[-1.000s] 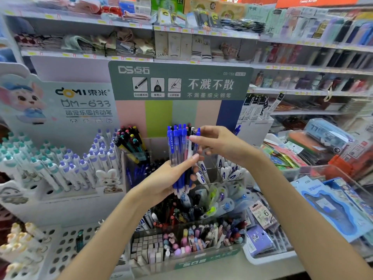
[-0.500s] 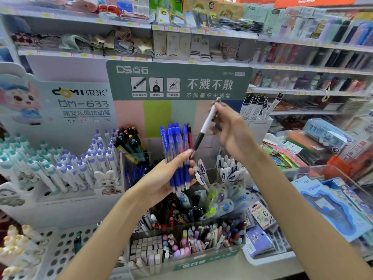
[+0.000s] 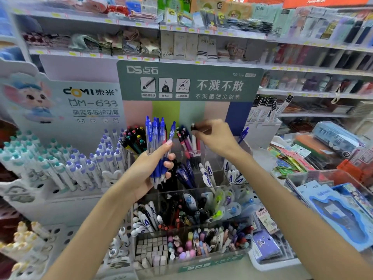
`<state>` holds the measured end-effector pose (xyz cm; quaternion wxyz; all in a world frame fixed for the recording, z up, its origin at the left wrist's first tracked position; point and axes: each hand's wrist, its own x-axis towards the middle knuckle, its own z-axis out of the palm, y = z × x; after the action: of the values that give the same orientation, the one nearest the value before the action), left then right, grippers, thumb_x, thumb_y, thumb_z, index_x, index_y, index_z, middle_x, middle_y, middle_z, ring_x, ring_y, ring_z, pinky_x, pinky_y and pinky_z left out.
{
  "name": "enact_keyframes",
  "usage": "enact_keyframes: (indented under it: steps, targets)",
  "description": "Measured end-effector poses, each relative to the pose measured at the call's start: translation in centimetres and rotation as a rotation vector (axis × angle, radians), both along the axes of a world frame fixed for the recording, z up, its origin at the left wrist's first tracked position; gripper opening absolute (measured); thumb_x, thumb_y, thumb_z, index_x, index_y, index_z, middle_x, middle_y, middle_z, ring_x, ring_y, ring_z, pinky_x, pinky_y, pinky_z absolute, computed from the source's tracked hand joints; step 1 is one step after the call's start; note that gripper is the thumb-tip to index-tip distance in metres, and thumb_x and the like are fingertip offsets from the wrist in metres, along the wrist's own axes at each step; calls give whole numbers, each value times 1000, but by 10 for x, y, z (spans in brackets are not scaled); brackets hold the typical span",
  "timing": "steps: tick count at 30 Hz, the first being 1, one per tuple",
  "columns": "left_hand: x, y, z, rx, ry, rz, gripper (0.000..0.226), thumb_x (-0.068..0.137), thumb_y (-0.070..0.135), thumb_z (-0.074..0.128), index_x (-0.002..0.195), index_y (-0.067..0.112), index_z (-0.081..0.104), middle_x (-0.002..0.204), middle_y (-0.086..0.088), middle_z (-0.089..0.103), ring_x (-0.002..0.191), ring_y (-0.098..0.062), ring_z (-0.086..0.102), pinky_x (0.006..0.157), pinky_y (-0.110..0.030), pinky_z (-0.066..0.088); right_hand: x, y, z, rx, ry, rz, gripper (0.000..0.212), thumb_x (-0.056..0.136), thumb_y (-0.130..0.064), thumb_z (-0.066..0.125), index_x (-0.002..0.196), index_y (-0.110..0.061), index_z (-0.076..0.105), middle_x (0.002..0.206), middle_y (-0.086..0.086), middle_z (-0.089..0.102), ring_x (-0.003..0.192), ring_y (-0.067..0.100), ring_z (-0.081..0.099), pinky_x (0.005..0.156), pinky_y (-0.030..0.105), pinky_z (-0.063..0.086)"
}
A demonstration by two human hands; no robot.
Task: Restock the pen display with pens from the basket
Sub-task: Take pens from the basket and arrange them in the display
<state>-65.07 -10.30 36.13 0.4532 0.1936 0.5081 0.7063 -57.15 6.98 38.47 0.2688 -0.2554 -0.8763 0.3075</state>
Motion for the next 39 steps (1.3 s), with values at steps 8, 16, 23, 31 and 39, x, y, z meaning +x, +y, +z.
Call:
enact_keyframes:
  steps: [8,16,23,31,39]
  targets:
    - [8,-3,-4,-20,52,22,26,87,34,60,109,18,62,77,5,70,64,-8,63,58,-24,54,-13,-3,-9,104,-37,-184,20,76,-28,77,92,-18,74,89,3,73,86,24,66,74,33,52]
    - [11,-3,-2,13,-9,-20,21,86,29,62,105,21,67,91,3,75,74,-8,70,67,-26,59,-11,1,-4,8,-98,-118,18,84,-28,68,100,-21,66,81,-1,65,83,20,62,71,28,44]
    - [18,8,-6,-44,113,-132,32,81,34,66,94,5,64,77,6,69,69,-10,61,65,-25,54,27,-18,38,-592,-183,338,26,96,-35,51,110,-19,67,106,8,71,87,11,63,82,27,51]
    - [26,16,-6,-99,139,-188,24,91,27,60,105,7,62,71,5,61,55,-5,53,51,-19,47,37,-4,32,-580,102,98,13,95,-21,55,99,-15,65,88,-3,70,77,6,66,73,20,52]
    - [3,-6,-9,-38,62,15,20,92,26,58,109,15,62,71,6,60,52,-6,52,47,-20,47,32,12,26,-180,495,-186,10,97,-13,52,105,-10,57,85,5,66,68,11,65,64,21,55]
